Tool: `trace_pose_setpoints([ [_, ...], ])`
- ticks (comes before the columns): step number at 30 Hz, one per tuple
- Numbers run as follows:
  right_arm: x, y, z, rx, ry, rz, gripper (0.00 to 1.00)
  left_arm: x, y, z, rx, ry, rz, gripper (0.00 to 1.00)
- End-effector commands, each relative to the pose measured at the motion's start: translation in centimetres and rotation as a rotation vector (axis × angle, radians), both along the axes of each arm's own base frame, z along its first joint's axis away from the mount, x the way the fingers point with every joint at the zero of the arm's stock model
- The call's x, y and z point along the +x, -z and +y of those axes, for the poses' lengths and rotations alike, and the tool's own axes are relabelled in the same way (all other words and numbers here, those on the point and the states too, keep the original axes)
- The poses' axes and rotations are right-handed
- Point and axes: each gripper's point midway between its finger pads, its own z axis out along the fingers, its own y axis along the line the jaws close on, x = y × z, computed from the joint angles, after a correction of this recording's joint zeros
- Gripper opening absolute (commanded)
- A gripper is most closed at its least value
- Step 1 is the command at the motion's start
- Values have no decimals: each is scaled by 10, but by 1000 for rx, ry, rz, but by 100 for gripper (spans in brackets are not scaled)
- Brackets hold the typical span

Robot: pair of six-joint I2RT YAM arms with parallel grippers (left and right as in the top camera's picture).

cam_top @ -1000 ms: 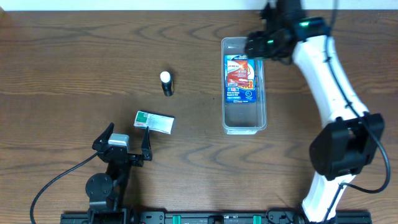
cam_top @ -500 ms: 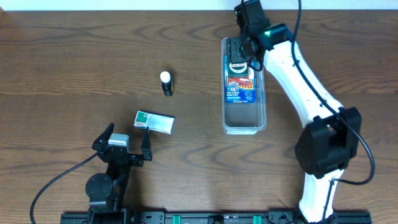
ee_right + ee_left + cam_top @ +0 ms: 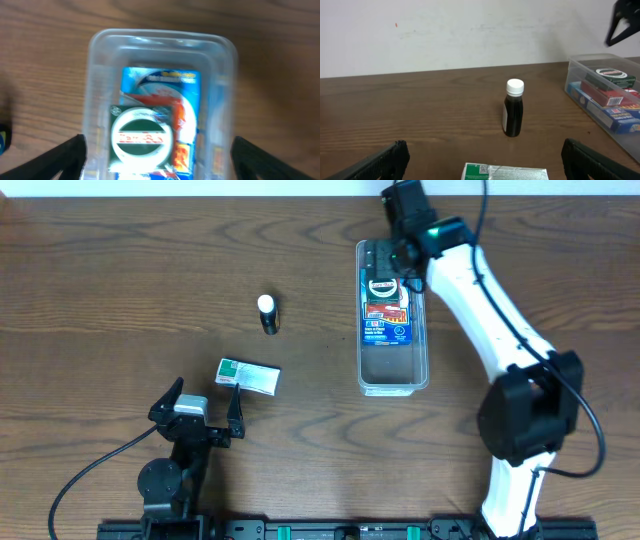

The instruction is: Pack container

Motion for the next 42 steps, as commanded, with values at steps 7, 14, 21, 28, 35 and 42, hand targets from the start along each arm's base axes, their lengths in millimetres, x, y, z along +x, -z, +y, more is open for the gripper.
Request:
trace_pose_setpoints([
  [7, -43, -84, -135, -92, 271, -43, 99, 0, 17, 1, 5, -4, 50, 98],
  [14, -89, -72, -214, -108, 455, 130, 99, 0, 17, 1, 5, -4, 50, 98],
  [21, -109, -66, -235, -86, 526, 200, 99, 0, 17, 1, 5, -4, 50, 98],
  [28, -114, -63, -232, -65, 520, 230, 99, 0, 17, 1, 5, -3, 50, 98],
  [35, -112, -62, -225, -28, 506, 231, 99, 0, 17, 1, 5, -4, 50, 98],
  [42, -112, -62, -225, -28, 506, 231, 99, 0, 17, 1, 5, -3, 50, 98],
])
